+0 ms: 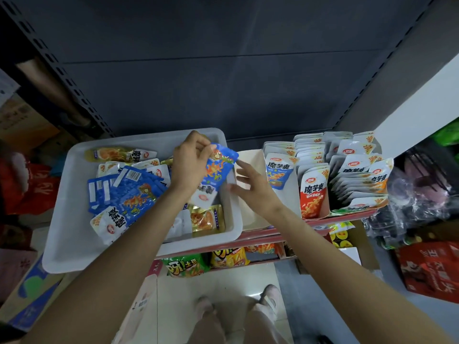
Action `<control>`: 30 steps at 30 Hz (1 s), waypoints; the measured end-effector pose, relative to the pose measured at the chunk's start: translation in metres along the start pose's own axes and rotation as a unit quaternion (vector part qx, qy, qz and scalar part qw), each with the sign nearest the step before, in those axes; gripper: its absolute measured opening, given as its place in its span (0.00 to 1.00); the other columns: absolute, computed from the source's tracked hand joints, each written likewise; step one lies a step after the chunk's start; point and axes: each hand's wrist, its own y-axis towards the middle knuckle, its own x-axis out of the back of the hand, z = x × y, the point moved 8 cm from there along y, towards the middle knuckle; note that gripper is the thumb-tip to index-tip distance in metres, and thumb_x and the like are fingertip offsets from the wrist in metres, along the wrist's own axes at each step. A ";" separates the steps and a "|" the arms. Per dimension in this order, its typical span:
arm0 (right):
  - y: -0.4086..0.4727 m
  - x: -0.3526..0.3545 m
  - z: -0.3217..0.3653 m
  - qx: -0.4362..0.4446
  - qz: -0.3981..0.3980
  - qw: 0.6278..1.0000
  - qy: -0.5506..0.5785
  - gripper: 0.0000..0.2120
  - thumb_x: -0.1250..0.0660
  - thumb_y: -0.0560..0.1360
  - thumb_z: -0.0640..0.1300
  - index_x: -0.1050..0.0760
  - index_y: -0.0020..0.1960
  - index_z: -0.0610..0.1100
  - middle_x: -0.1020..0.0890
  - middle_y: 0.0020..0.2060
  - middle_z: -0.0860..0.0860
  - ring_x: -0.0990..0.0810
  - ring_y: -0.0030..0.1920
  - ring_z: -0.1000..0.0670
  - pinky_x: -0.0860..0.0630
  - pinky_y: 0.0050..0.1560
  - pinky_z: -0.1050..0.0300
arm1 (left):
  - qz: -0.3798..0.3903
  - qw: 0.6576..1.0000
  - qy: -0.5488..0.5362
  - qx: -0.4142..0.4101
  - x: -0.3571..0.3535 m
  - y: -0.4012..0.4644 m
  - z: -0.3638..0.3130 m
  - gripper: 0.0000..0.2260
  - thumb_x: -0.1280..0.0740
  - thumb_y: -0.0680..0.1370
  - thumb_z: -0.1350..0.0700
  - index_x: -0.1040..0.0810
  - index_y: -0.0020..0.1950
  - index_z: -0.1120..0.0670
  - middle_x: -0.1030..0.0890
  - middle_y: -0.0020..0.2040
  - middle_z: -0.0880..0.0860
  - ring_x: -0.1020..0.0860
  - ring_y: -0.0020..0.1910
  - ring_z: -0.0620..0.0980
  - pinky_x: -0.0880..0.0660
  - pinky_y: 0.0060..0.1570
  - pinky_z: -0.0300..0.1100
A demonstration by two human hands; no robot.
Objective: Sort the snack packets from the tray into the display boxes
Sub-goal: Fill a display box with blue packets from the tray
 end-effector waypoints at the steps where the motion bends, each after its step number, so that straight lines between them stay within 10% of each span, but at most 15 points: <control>1: -0.001 0.005 -0.001 -0.008 -0.010 0.999 0.039 0.26 0.31 0.75 0.43 0.35 0.70 0.46 0.25 0.62 0.48 0.26 0.61 0.53 0.27 0.57 0.60 | -0.009 1.000 -0.018 0.018 0.001 0.002 -0.001 0.04 0.33 0.77 0.59 0.25 0.45 0.59 0.21 0.41 0.50 0.23 0.39 0.42 0.28 0.41 0.29; 5: -0.006 0.016 0.003 -0.029 -0.002 0.988 0.153 0.03 0.34 0.76 0.40 0.25 0.49 0.43 0.18 0.43 0.50 0.20 0.38 0.58 0.26 0.36 0.67 | -0.053 0.973 -0.165 0.151 -0.006 -0.001 0.007 0.08 0.32 0.76 0.57 0.28 0.39 0.53 0.23 0.38 0.45 0.22 0.40 0.40 0.23 0.39 0.34; 8: -0.007 0.038 0.002 -0.025 -0.050 0.988 0.144 0.07 0.33 0.75 0.39 0.24 0.39 0.45 0.21 0.32 0.52 0.25 0.29 0.58 0.28 0.31 0.64 | -0.068 0.916 -0.307 0.251 -0.025 -0.017 0.014 0.08 0.33 0.77 0.60 0.29 0.40 0.52 0.22 0.41 0.50 0.20 0.45 0.50 0.20 0.34 0.40; 12: -0.014 0.089 0.004 -0.005 -0.157 0.982 0.106 0.10 0.27 0.69 0.36 0.24 0.39 0.49 0.19 0.41 0.49 0.20 0.38 0.47 0.25 0.35 0.54 | 0.013 0.899 -0.346 0.269 -0.052 -0.031 0.007 0.06 0.34 0.77 0.65 0.30 0.49 0.58 0.22 0.45 0.53 0.20 0.41 0.46 0.21 0.35 0.35; 15: -0.024 0.131 0.016 0.010 -0.243 0.967 0.078 0.14 0.24 0.66 0.36 0.25 0.37 0.53 0.21 0.37 0.56 0.20 0.39 0.50 0.21 0.41 0.49 | 0.110 0.936 -0.253 0.217 -0.067 -0.032 -0.004 0.09 0.31 0.75 0.64 0.28 0.53 0.58 0.19 0.47 0.58 0.21 0.38 0.45 0.24 0.36 0.32; 20: -0.037 0.173 0.053 0.066 -0.274 0.957 -0.068 0.11 0.25 0.69 0.42 0.26 0.46 0.44 0.22 0.39 0.54 0.22 0.35 0.59 0.25 0.33 0.67 | 0.116 0.992 0.047 0.029 -0.066 -0.025 -0.033 0.13 0.32 0.76 0.59 0.26 0.60 0.56 0.24 0.57 0.52 0.25 0.52 0.46 0.30 0.43 0.31; 25: -0.023 0.158 0.073 0.122 -0.196 0.912 -0.340 0.07 0.31 0.73 0.43 0.25 0.45 0.39 0.19 0.40 0.43 0.22 0.40 0.41 0.26 0.38 0.49 | 0.175 0.954 0.227 -0.086 -0.083 -0.022 -0.042 0.24 0.35 0.78 0.56 0.37 0.73 0.53 0.33 0.71 0.52 0.36 0.70 0.52 0.38 0.68 0.45; 30: 0.008 0.110 0.053 0.140 -0.061 0.875 -0.459 0.10 0.40 0.78 0.38 0.25 0.57 0.40 0.23 0.52 0.41 0.24 0.52 0.39 0.29 0.45 0.51 | 0.233 0.929 0.270 -0.098 -0.096 -0.020 -0.037 0.26 0.37 0.79 0.55 0.41 0.75 0.51 0.35 0.73 0.51 0.38 0.72 0.51 0.40 0.68 0.46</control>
